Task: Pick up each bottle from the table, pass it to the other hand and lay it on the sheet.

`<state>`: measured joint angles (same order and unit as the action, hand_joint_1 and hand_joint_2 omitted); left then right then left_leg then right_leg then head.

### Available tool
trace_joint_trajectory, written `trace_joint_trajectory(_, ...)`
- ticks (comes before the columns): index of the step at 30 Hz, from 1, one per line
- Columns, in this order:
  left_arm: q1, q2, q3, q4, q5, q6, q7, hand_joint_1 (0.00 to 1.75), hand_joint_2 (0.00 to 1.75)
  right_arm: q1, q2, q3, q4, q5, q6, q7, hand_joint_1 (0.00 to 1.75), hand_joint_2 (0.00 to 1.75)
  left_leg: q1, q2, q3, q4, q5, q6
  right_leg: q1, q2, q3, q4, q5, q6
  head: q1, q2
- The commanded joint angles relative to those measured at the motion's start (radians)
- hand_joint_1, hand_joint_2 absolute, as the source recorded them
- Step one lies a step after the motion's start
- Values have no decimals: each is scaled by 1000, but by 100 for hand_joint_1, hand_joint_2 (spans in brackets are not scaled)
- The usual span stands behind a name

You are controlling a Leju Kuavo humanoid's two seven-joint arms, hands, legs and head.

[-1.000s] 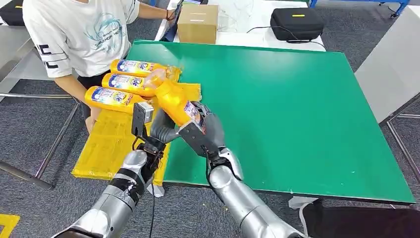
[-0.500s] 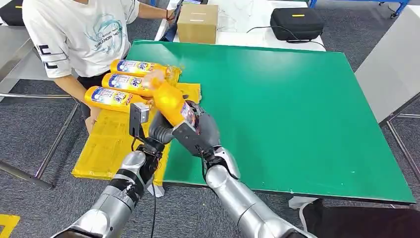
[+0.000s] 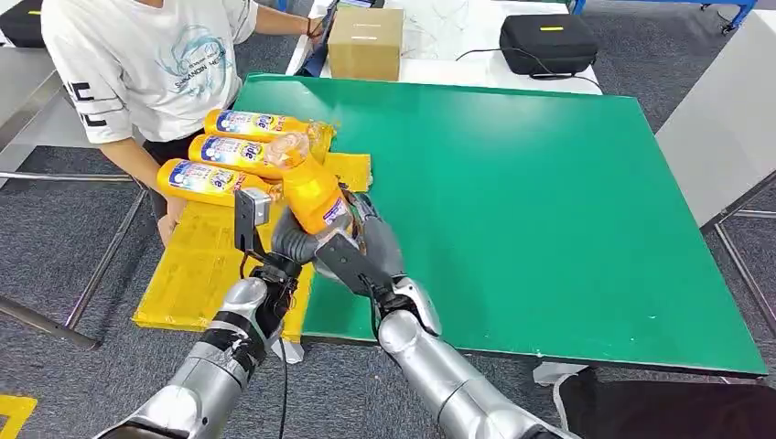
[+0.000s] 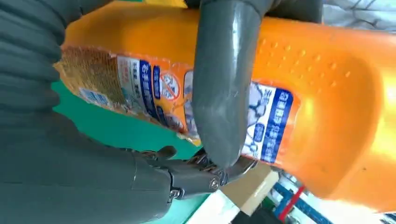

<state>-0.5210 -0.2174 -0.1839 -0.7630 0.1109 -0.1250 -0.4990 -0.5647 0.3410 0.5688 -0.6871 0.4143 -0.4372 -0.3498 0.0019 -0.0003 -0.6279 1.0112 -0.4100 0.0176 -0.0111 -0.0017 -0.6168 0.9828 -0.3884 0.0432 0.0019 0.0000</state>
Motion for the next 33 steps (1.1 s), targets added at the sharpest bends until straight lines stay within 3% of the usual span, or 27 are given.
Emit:
trace_joint_trajectory(1,-51,50,16,14,-63,89,-33,175,175,17,-50,-54,-50,-24,-21,-16,0,175,1,0,4,0,-2,-1,1,0,4,0,-2,-1,0,0)
trace_joint_trajectory(8,-113,140,12,97,-410,428,-94,175,175,96,-113,-118,-255,-51,-37,-30,0,175,1,-1,2,0,-1,-1,1,-1,3,0,-1,-1,0,0)
trace_joint_trajectory(14,-156,250,-31,262,-789,813,-38,175,175,147,-144,-171,-349,-78,-29,-35,0,175,1,0,2,-1,0,-1,1,0,2,0,-1,-1,0,0)
trace_joint_trajectory(17,-104,275,60,196,-1079,823,58,175,175,149,-150,-176,-352,-97,-17,-48,0,175,1,3,4,-1,-1,-1,1,2,3,-1,-1,-1,0,0)
trace_joint_trajectory(19,-104,275,60,196,-1079,823,58,175,175,149,-150,-176,-352,-97,-17,-48,0,175,0,3,3,0,-1,-1,0,2,2,0,-1,-1,0,0)
trace_joint_trajectory(22,-44,262,185,142,-1423,823,110,175,175,138,-154,-172,-338,-123,-4,-63,0,175,0,2,3,-1,-1,-1,0,1,2,0,-1,-1,0,0)
trace_joint_trajectory(27,-35,285,149,197,-1571,823,144,175,175,127,-155,-163,-324,-131,11,-66,0,175,1,1,5,0,-2,-1,1,0,4,0,-2,-2,0,0)
trace_joint_trajectory(30,-69,295,106,346,-1591,823,100,175,175,121,-154,-156,-318,-145,26,-76,0,175,0,2,4,0,-2,-1,0,1,3,0,-2,-2,0,0)
trace_joint_trajectory(33,-69,295,106,346,-1591,823,100,175,175,121,-154,-156,-318,-145,26,-76,0,175,0,1,4,0,-2,-1,0,1,3,0,-2,-2,0,0)
